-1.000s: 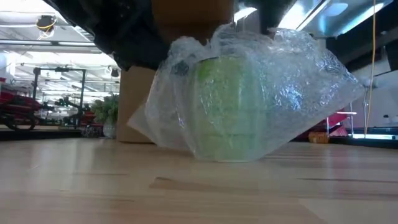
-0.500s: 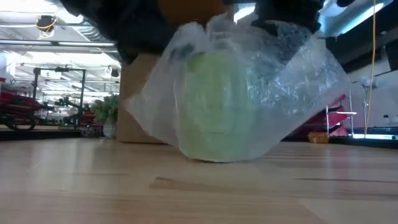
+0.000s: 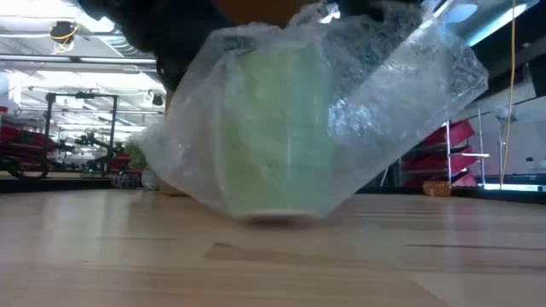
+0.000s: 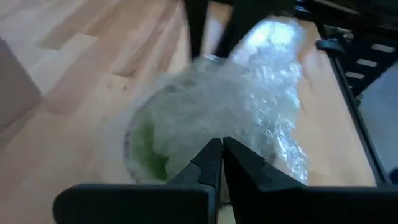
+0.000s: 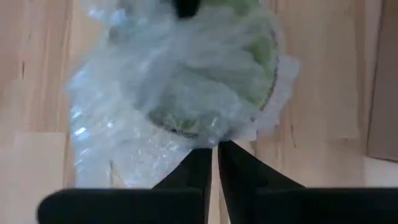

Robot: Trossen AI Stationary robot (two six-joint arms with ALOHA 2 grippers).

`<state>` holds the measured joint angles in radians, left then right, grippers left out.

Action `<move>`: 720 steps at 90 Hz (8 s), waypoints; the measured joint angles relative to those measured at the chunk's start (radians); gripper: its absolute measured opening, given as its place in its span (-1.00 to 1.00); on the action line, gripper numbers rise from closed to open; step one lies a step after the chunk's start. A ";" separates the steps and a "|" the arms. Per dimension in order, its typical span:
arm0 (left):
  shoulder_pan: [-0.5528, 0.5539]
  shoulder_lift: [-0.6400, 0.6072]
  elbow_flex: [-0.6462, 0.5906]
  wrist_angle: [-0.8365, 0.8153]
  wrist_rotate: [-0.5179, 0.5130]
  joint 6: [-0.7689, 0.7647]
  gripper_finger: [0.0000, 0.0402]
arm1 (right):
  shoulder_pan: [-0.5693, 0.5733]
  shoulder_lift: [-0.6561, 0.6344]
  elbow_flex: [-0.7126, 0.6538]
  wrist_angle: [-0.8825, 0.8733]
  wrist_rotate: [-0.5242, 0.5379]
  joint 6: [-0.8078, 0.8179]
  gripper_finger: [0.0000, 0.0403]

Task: Wrap mug
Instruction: Wrap the green mug with the transparent bubble wrap

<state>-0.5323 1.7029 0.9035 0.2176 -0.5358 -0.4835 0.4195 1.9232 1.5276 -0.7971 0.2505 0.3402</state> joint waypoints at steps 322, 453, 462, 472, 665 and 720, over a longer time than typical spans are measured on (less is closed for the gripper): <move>-0.060 -0.010 -0.010 0.110 -0.071 -0.085 -1.00 | -0.060 0.185 0.299 -0.071 -0.263 -0.240 -0.93; -0.037 -0.009 -0.010 0.053 -0.056 -0.074 -1.00 | -0.041 0.273 0.349 -0.116 -0.184 -0.188 -0.93; -0.036 -0.009 -0.010 0.051 -0.048 -0.074 -1.00 | -0.041 0.273 0.350 -0.114 -0.181 -0.189 -0.93; -0.036 -0.009 -0.010 0.047 -0.048 -0.083 -1.00 | -0.041 0.273 0.350 -0.112 -0.181 -0.202 -0.93; -0.036 -0.010 -0.010 0.021 -0.068 -0.090 -1.00 | 0.086 0.159 0.434 -0.608 -0.066 0.034 -0.93; -0.037 -0.010 -0.010 0.024 -0.069 -0.092 -1.00 | 0.141 -0.093 -0.137 0.077 0.030 0.152 -1.00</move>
<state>-0.5697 1.6928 0.8936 0.2417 -0.6052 -0.5758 0.5606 1.8307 1.3901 -0.7198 0.2803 0.4922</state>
